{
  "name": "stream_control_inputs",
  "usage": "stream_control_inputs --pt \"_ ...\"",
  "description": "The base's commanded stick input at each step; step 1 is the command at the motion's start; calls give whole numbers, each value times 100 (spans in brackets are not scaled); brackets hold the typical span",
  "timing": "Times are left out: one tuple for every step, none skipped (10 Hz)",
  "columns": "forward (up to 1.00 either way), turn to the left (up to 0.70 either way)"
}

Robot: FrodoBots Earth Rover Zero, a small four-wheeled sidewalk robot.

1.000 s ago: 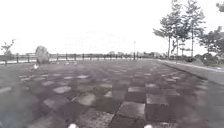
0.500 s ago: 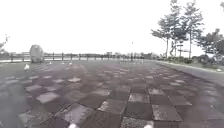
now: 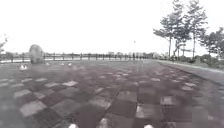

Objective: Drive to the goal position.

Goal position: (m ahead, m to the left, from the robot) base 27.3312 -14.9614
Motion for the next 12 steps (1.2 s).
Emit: stream_control_inputs --pt "85 -34" --pt "85 -34" --pt "85 -34" --pt "85 -34" --pt "85 -34" --pt "85 -34" --pt "85 -34" --pt "85 -34" --pt "85 -34" --pt "85 -32" --pt "85 -6" --pt "85 0"
